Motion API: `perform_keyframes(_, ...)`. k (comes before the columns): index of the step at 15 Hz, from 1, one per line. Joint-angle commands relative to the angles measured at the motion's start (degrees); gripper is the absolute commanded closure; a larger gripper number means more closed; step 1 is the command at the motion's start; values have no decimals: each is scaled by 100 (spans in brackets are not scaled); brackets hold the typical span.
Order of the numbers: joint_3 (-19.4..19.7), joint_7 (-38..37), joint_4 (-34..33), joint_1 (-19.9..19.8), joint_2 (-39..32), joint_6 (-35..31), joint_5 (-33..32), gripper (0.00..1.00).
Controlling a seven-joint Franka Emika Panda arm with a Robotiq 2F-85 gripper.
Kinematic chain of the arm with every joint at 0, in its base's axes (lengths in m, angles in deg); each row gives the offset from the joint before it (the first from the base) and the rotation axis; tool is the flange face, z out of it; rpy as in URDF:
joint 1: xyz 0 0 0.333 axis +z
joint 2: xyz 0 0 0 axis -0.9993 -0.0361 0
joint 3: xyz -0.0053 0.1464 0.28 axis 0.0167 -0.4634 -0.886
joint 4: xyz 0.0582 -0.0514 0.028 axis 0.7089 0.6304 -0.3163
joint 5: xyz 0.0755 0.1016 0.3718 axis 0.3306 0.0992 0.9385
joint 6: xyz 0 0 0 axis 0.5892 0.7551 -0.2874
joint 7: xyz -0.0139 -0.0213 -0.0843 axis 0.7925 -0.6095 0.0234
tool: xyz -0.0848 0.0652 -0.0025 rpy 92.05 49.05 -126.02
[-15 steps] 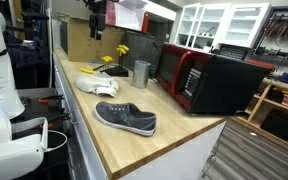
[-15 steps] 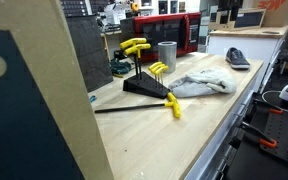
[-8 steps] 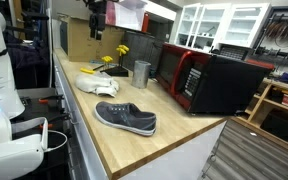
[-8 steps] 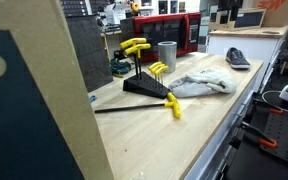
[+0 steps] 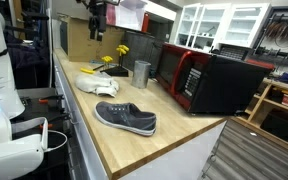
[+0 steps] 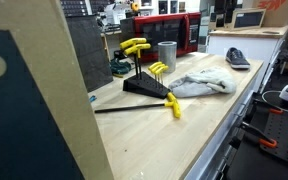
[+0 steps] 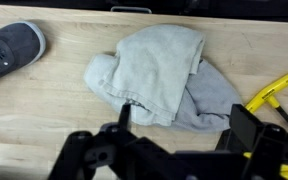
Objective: Put one yellow object on the towel
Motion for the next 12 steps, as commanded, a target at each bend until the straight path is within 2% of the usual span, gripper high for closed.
perform_keyframes(1,-165,173,-395,157,-551,-65,-60,0)
perform_keyframes(7,-445,352,-1066,312,-1369,-180,-525,0)
perform_keyframes(12,-464,618,-1698,379,-1982,-271,-598,0)
